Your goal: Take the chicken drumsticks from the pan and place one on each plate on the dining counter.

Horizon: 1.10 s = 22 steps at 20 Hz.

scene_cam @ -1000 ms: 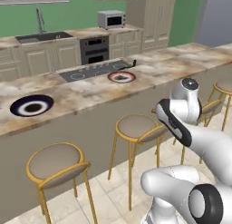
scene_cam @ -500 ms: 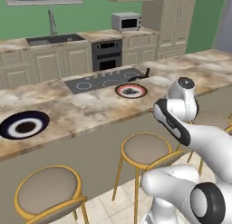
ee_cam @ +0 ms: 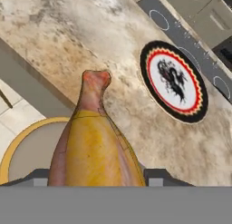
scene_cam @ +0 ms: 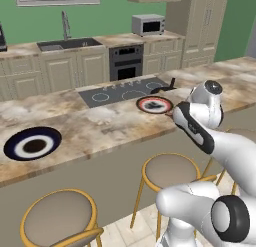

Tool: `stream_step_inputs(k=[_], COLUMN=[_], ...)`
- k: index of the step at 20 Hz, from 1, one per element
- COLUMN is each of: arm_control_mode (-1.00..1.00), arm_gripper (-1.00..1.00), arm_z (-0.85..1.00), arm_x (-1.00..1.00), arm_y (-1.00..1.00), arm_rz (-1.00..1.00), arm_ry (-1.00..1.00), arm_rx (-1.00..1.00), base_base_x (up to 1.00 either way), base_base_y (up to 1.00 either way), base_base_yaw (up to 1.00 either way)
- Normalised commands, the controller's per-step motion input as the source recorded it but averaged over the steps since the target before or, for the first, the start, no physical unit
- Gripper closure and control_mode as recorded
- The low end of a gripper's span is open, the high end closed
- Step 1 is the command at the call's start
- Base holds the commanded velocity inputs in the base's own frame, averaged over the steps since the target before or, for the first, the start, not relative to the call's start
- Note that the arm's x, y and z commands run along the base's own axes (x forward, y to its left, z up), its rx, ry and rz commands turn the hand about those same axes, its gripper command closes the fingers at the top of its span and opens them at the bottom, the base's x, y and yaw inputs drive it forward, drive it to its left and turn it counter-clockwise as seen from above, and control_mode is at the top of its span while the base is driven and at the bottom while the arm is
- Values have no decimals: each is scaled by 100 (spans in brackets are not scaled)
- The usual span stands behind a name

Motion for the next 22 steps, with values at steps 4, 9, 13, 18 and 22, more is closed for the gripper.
stream_step_inputs(k=[4,9,13,18,22], arm_control_mode=[-100,-100,-100,-100,-100], arm_gripper=[100,100,100,100,100], arm_z=[98,51,-7,-35,-68], arm_x=[51,87,88,75,79], arm_y=[-4,-6,-13,0,0], arm_rz=[6,2,5,3,2], arm_ry=[-14,9,21,3,0], arm_rx=[8,4,5,0,-1], base_base_x=[0,0,0,0,0], base_base_y=[0,0,0,0,0], base_base_yaw=[0,0,0,0,0])
